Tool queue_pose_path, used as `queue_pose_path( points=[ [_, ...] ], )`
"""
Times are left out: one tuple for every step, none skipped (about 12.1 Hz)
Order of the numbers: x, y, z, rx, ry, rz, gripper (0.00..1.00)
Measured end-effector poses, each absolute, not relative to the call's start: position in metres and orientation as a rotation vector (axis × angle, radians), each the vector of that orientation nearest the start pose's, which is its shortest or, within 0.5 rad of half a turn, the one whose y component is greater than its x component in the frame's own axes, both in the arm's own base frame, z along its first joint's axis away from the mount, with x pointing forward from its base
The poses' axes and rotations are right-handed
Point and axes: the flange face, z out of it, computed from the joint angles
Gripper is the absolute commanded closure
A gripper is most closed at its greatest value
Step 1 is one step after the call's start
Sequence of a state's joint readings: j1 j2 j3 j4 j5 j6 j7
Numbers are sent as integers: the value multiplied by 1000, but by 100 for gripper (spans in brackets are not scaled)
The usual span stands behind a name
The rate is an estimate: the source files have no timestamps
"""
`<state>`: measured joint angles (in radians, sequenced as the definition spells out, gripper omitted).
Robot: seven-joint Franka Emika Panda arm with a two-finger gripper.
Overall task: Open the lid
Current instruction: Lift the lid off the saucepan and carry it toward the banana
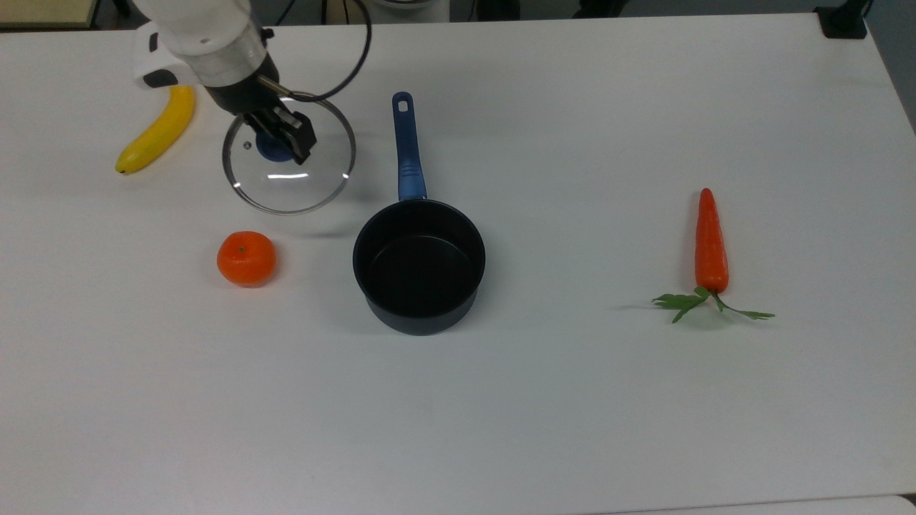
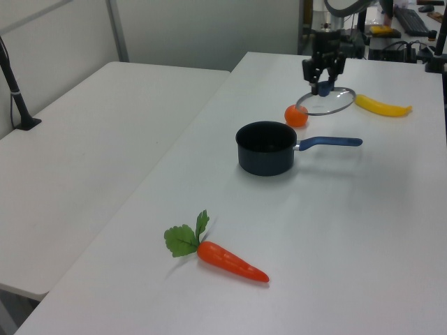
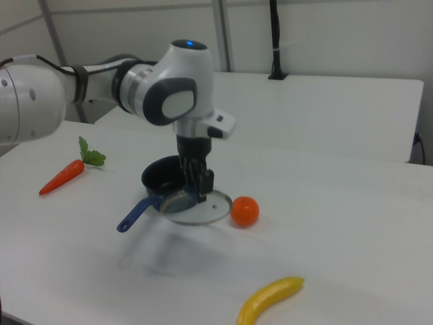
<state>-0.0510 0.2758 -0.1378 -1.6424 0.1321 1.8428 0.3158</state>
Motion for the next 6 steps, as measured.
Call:
queue_pose_path(
  points=[
    [618,-113,439,-2952,775,134,68],
    [613,-120,428,-2958,751,121,68],
    [609,-121,413,-2966,727,95,68],
    [605,-119,397,-2972,711,72,67],
    [602,-117,382,-2977,708,43,68],
    [598,-114,368,-2980,706,23,68]
  ],
)
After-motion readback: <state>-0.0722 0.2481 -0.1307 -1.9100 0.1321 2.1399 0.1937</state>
